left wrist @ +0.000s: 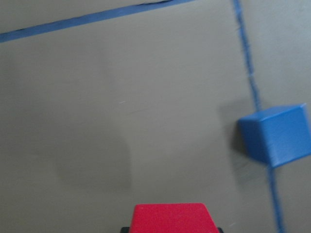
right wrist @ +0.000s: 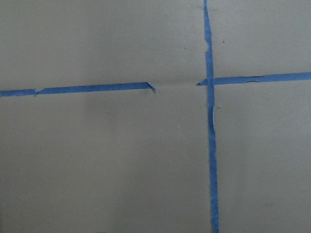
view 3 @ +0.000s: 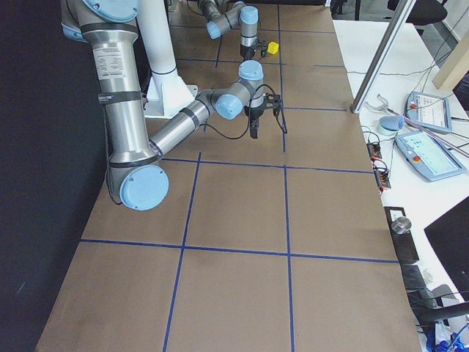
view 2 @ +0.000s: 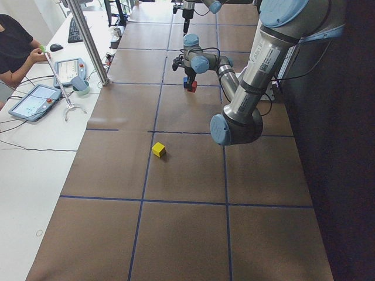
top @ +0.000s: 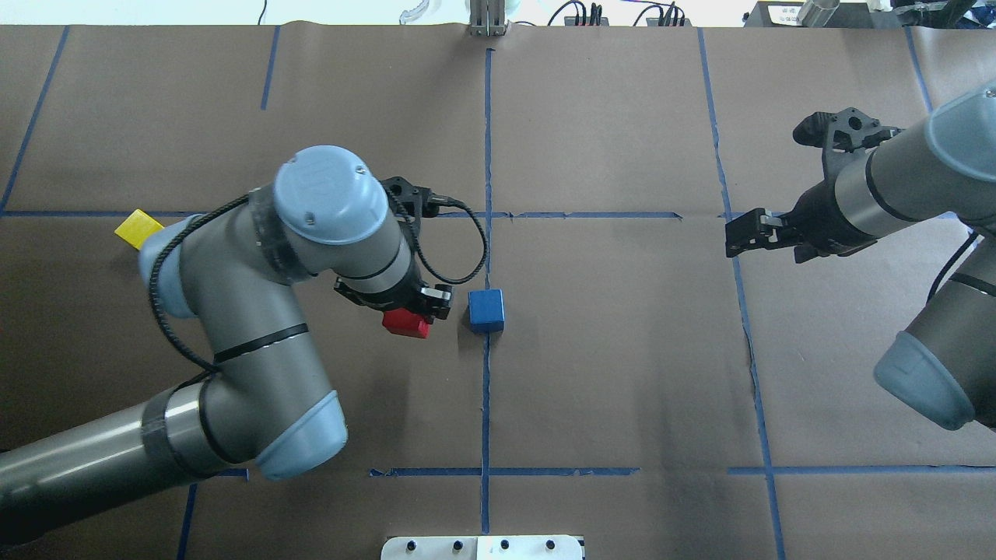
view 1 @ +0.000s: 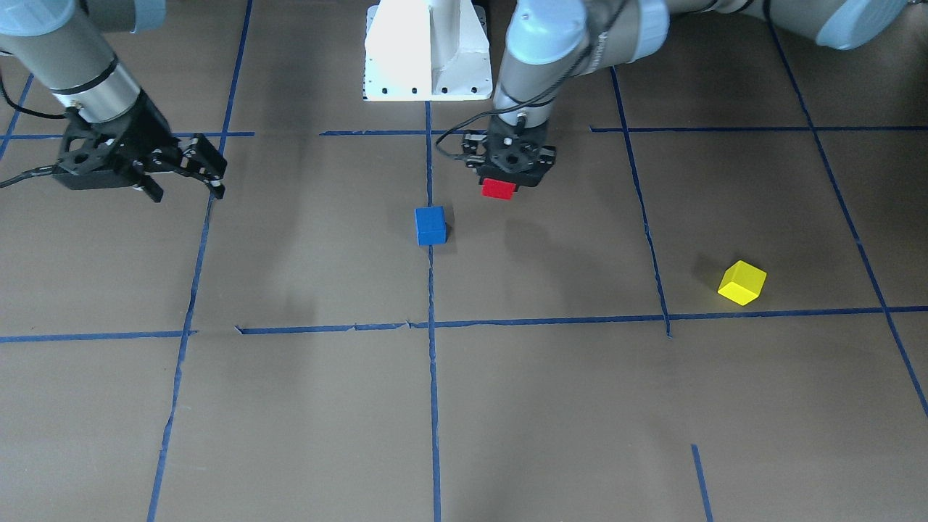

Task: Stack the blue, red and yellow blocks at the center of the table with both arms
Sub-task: 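Carry the red cube with the left gripper onto the blue cube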

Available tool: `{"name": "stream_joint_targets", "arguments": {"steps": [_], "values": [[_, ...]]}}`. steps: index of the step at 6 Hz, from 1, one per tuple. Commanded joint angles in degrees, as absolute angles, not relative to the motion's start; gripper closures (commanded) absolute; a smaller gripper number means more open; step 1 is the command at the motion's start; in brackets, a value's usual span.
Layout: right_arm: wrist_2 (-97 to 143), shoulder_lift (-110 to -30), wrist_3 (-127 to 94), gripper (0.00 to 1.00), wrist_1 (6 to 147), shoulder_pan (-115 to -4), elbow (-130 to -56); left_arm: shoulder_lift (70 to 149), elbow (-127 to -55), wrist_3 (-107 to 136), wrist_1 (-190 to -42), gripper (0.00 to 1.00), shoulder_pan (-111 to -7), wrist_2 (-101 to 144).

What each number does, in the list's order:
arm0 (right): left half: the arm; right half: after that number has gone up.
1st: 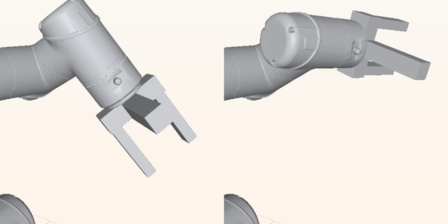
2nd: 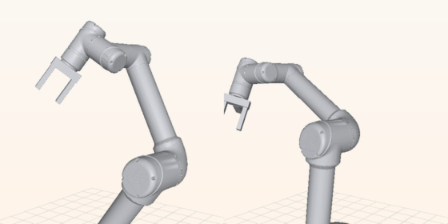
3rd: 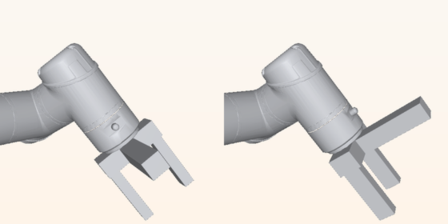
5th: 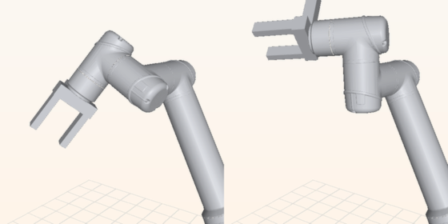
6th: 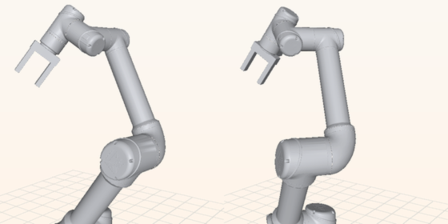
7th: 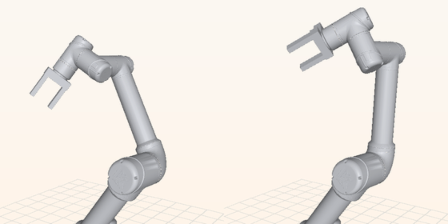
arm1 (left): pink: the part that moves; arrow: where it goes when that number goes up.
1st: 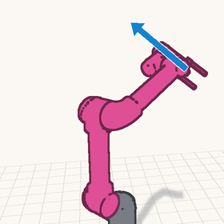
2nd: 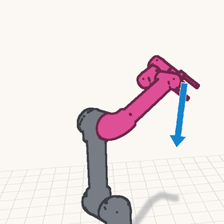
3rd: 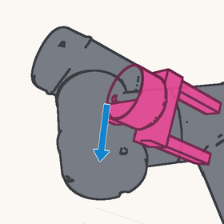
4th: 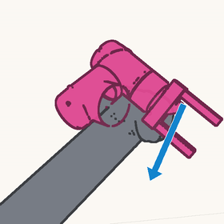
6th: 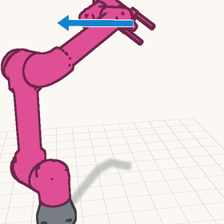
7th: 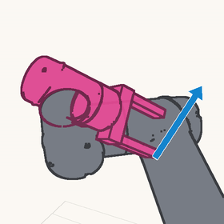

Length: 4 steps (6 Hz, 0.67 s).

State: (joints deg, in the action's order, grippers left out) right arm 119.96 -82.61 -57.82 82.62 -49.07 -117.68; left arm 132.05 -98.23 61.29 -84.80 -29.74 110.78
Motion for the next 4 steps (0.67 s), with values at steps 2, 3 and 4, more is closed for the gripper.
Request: {"name": "stream_joint_targets", "arguments": {"steps": [2, 3, 4], "values": [[120.4, -84.1, -56.1, 0.00, 82.6, -49.7, -117.8, 139.7, -89.5, 68.9, -84.5, 0.94, -27.3, 108.7], [120.4, -84.1, -56.1, 0.00, 82.6, -49.7, -117.8, 141.2, -87.4, 68.9, -84.9, 0.92, -27.3, 108.7], [120.4, -84.2, -56.1, 0.00, 82.6, -49.7, -117.8, 141.6, -86.6, 69.1, -86.2, 0.92, -27.3, 107.5]]}}
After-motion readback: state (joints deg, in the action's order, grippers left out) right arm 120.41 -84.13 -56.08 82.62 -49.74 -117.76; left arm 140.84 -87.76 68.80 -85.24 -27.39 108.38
